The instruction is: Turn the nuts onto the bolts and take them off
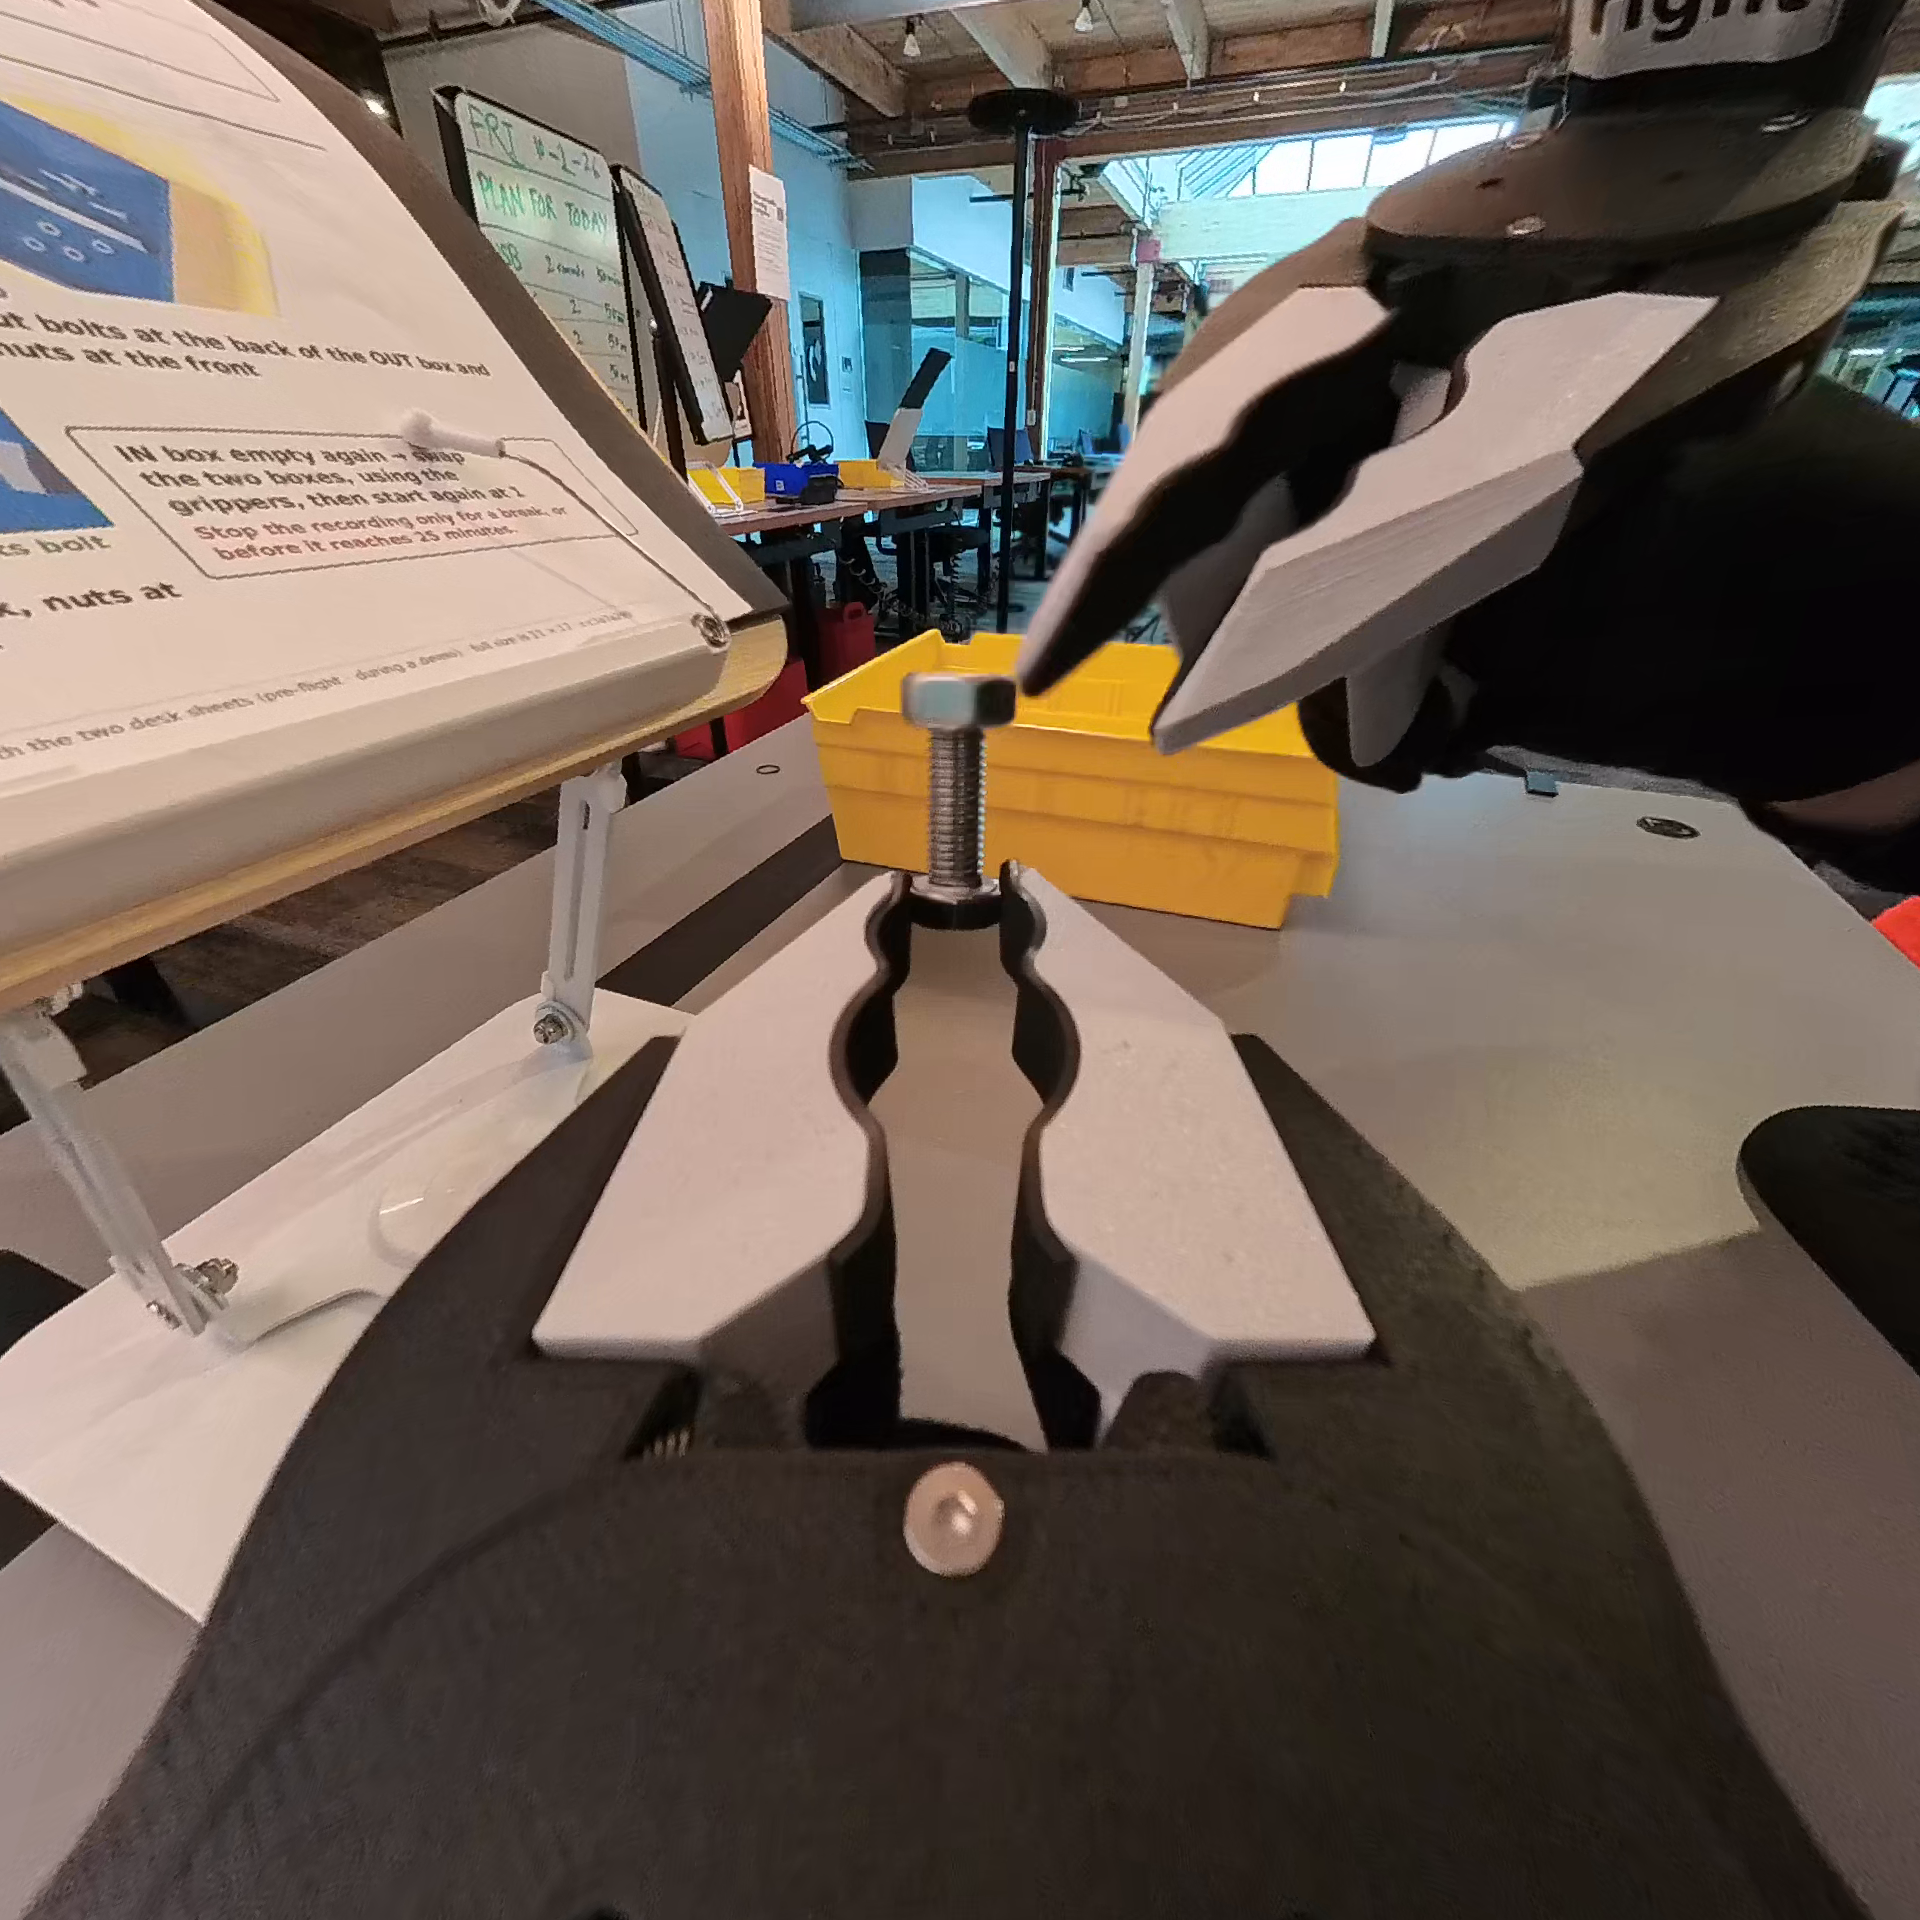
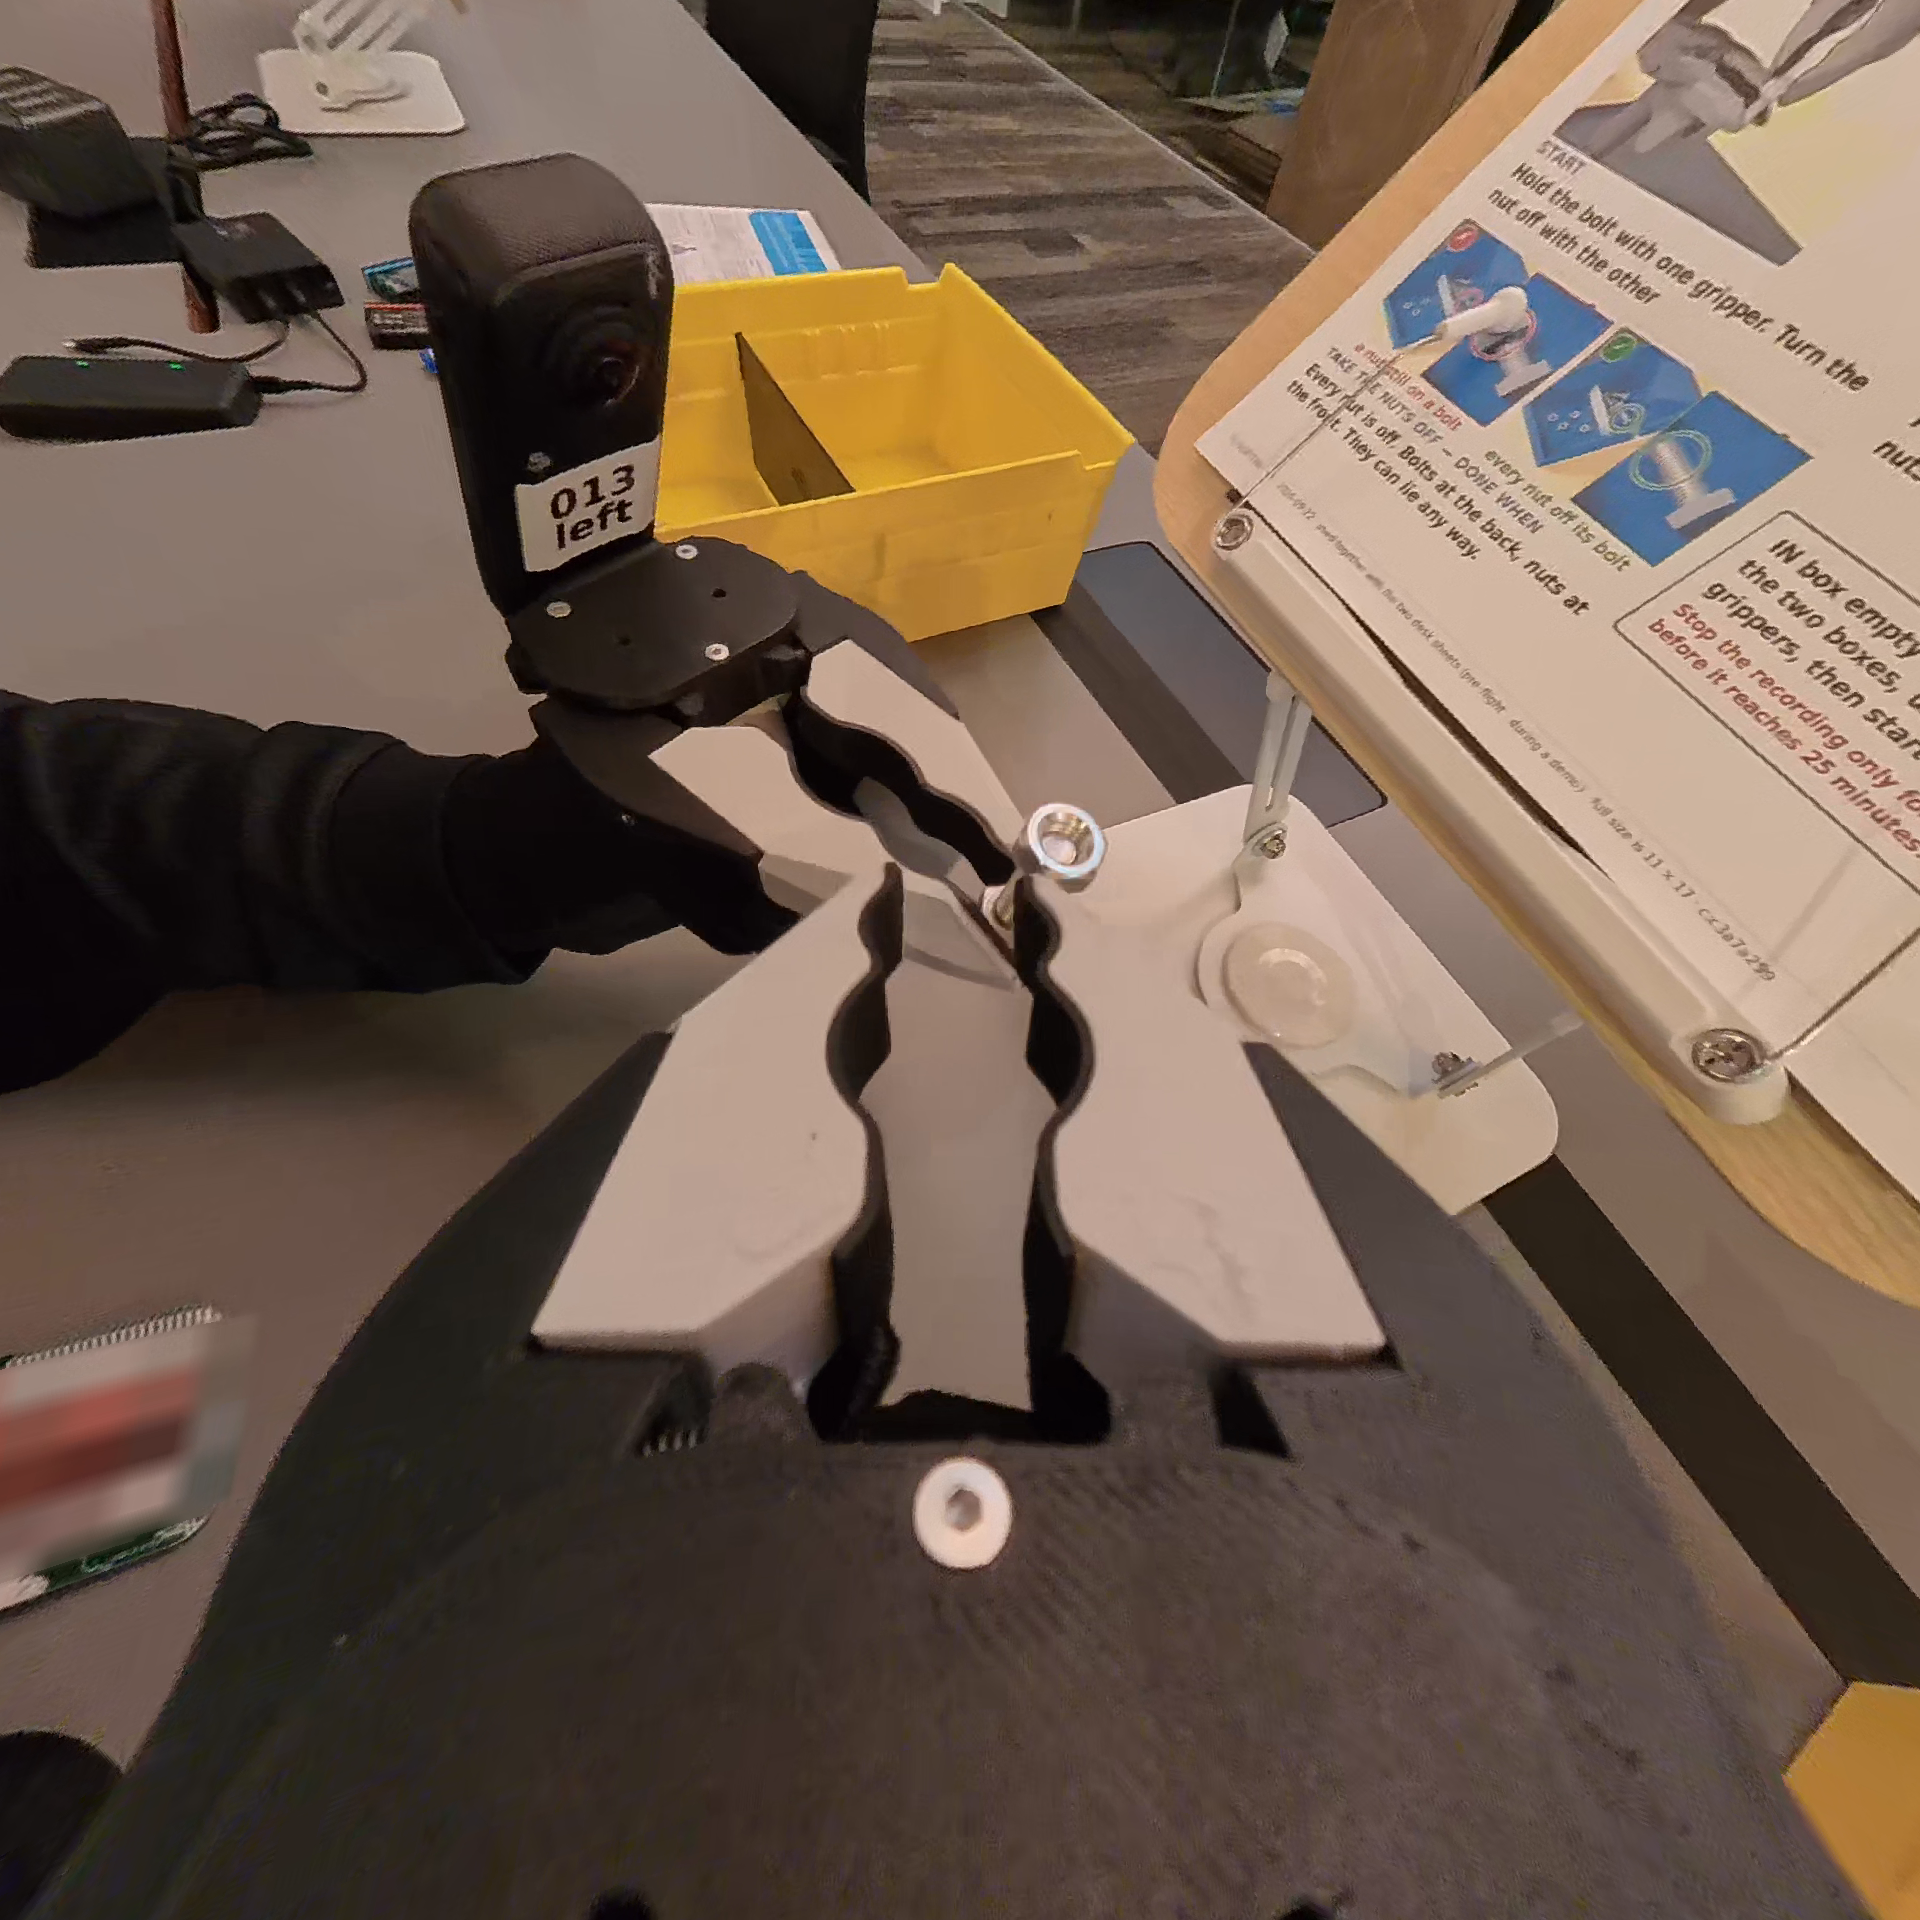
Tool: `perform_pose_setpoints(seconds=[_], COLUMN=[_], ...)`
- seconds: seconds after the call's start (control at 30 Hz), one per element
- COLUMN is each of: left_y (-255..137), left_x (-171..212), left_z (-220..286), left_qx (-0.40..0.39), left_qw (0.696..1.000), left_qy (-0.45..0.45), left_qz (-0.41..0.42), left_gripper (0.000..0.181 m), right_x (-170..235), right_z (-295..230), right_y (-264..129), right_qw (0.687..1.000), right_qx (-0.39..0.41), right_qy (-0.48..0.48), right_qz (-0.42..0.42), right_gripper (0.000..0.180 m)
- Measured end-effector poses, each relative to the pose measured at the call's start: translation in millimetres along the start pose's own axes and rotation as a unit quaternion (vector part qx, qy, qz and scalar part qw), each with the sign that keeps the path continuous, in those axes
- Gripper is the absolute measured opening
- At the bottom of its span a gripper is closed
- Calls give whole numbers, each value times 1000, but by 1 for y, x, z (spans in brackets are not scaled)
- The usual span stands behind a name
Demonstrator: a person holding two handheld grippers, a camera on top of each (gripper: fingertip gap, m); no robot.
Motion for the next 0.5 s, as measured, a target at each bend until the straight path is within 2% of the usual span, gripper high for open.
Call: perform_pose_setpoints(seconds=[0.1, 0.2, 0.33, 0.37, 0.43, 0.5], left_y=[0, 0, 0, 0, -1, -1], left_x=[-1, 0, 0, 0, -1, -1], left_z=[0, 1, 1, 0, -1, -1], left_qx=[0, 1, 1, 0, -1, -1], left_qw=[1000, 1000, 1000, 1000, 1000, 1000], left_qy=[0, 0, 0, 0, -2, -4], left_qz=[1, 0, 0, 0, 3, 4], left_gripper=[15, 15, 15, 15, 15, 15], right_x=[1, 1, 1, 1, 0, 0], right_z=[1, 7, 4, 3, -3, -5], right_y=[-1, 0, 4, 4, 3, 2], right_qw=[1000, 1000, 1000, 1000, 1000, 1000], right_qx=[8, 22, 8, 5, -11, -17], right_qy=[-2, 3, 8, 6, -2, -4], right_qz=[-3, 3, 5, 5, 7, 6], right_gripper=[23, 35, 38, 38, 20, 20])
Point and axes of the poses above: each gripper's, where its closed fingertips meet, y out along the fingers, x out of its underside, z = x × y across the jaws, the point moved 3 cm from there along -y, back along the fingers, and after that the axes turned 3 degrees about -y, right-handed, at the moved point
